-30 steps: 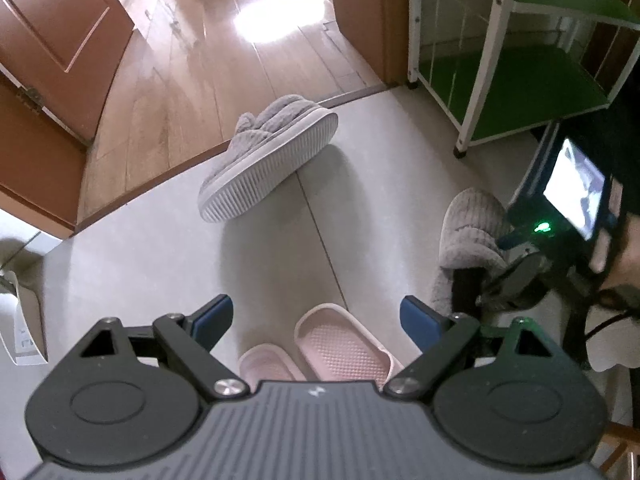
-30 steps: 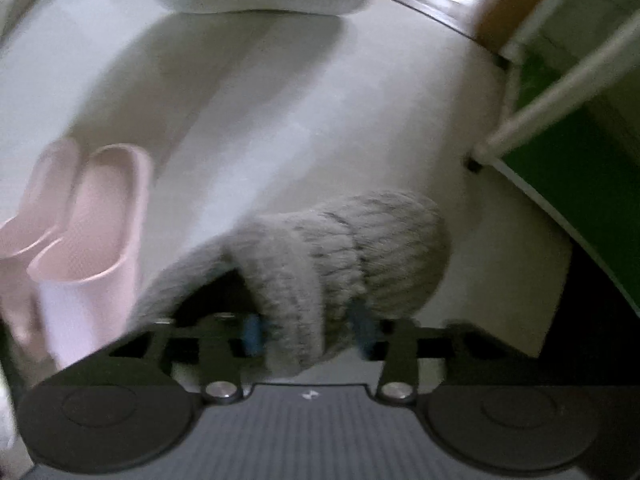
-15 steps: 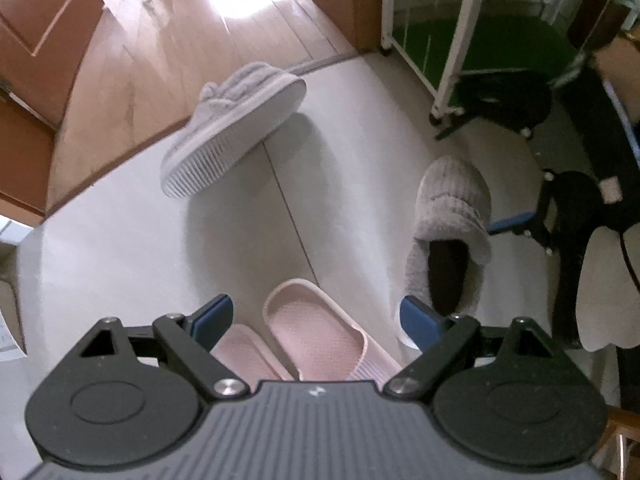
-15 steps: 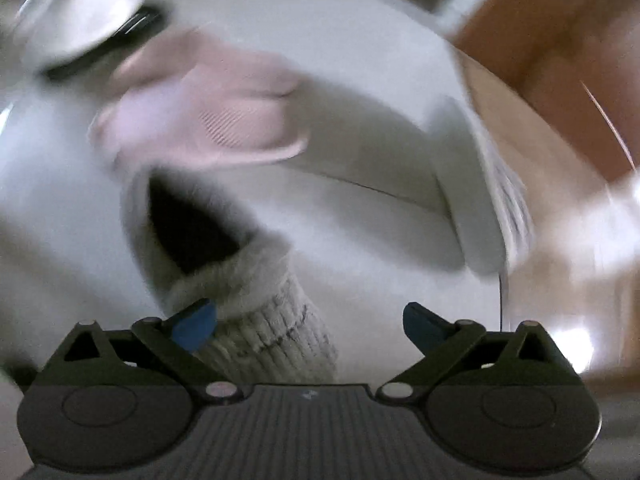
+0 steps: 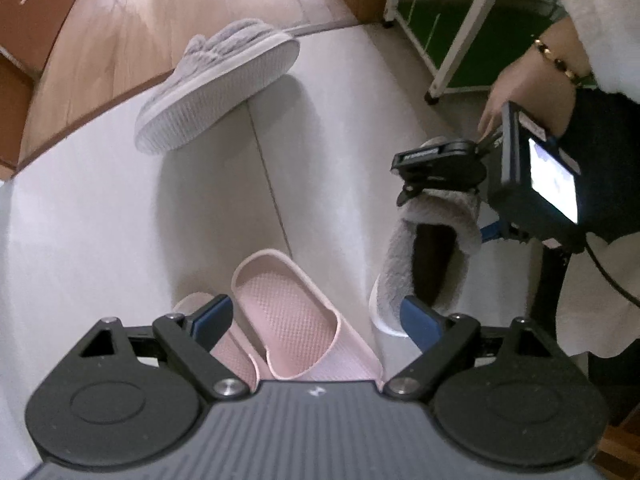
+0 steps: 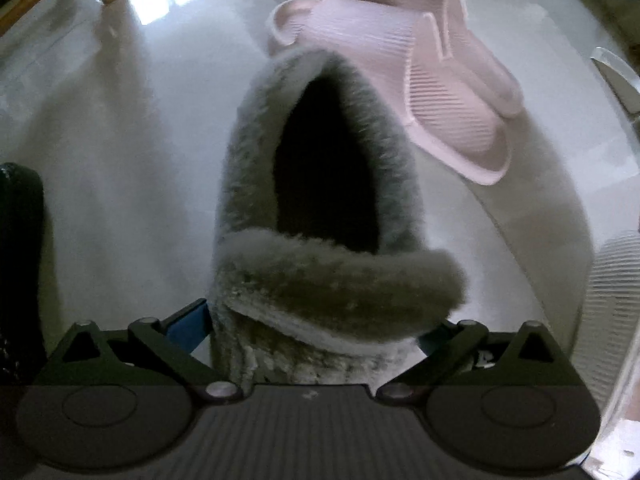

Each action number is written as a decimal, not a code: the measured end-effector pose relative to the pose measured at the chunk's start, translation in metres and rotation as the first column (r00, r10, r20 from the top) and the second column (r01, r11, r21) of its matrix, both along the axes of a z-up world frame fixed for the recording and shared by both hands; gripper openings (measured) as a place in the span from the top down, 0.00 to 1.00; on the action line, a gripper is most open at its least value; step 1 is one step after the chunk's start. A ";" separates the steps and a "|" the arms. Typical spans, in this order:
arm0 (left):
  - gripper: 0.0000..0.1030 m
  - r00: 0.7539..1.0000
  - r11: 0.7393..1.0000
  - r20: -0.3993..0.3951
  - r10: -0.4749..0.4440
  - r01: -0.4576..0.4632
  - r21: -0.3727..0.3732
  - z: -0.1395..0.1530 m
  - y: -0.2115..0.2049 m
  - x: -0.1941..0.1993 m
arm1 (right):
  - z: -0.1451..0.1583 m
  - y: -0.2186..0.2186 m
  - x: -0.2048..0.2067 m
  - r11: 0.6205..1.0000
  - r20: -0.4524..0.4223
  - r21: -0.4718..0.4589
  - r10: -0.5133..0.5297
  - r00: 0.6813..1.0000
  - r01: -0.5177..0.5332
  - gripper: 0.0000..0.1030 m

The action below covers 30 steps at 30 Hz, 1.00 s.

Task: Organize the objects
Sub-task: 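Lift the grey slipper with the right tool and carry it toward the pink slides, then lower the grey slipper beside the pink slides and open the right tool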

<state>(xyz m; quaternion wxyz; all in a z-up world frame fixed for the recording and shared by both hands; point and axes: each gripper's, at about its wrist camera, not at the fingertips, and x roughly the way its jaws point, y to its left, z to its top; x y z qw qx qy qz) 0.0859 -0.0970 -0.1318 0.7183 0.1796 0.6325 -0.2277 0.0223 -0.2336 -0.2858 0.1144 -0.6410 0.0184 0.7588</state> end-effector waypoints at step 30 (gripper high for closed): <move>0.12 0.990 0.992 0.080 0.112 -0.116 0.042 0.014 0.025 0.015 | 0.029 0.046 0.013 0.122 -0.003 -0.259 -0.992 0.126 0.958 0.29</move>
